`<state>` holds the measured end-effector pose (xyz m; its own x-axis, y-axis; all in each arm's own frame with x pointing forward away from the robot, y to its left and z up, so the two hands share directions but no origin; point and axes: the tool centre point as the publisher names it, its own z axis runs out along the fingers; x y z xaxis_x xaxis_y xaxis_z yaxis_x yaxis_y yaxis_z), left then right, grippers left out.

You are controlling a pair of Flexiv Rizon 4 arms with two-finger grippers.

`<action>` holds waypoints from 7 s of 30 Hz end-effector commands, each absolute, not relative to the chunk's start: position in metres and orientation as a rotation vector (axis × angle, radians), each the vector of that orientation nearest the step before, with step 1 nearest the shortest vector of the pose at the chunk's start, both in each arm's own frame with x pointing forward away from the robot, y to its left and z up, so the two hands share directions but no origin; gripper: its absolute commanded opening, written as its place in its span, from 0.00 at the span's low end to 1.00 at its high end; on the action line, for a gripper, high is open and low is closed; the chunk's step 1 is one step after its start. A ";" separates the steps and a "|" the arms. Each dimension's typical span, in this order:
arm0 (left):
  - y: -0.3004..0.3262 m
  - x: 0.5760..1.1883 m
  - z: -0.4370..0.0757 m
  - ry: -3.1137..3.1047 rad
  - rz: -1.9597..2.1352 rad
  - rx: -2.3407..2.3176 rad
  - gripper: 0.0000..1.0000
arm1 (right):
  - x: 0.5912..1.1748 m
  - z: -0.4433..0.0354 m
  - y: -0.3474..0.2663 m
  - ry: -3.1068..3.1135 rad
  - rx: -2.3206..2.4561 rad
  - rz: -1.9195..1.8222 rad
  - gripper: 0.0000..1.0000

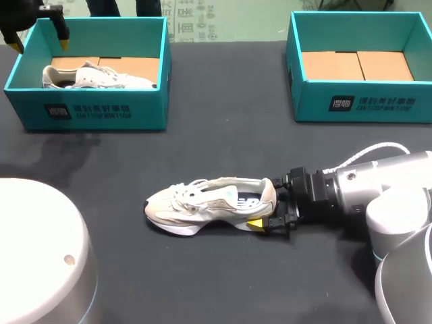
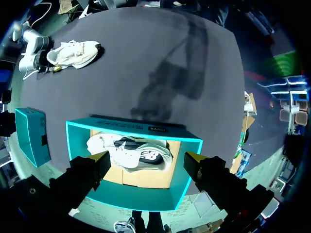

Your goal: Take the shoe out of the shoebox, open the shoe tongue, remove and reinsert the insole, then place the shoe into the shoebox

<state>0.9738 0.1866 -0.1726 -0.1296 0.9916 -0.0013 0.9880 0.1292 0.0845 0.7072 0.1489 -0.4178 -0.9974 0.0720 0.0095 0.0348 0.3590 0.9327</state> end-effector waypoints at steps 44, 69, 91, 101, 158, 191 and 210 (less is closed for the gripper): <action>0.055 0.832 -0.181 3.227 0.070 0.568 1.00 | 0.709 -0.422 0.154 2.566 0.102 1.753 0.00; -0.054 0.724 -0.214 3.141 -0.211 -0.946 1.00 | 0.709 -0.422 0.154 2.566 0.102 1.753 0.00; -0.083 0.716 -0.228 2.989 -0.067 -1.246 1.00 | 0.709 -0.422 0.154 2.566 0.102 1.753 0.00; -0.118 0.689 -0.241 2.840 -0.077 -1.697 1.00 | 0.709 -0.422 0.154 2.566 0.102 1.753 0.00; -0.200 0.691 -0.336 2.150 0.384 -2.190 0.79 | 0.709 -0.422 0.154 2.566 0.102 1.753 0.00; -0.200 0.689 -0.366 2.043 0.733 -2.039 0.50 | 0.709 -0.422 0.154 2.566 0.102 1.753 0.00; -0.171 0.681 -0.339 1.994 0.759 -2.044 0.38 | 0.709 -0.422 0.154 2.566 0.102 1.753 0.00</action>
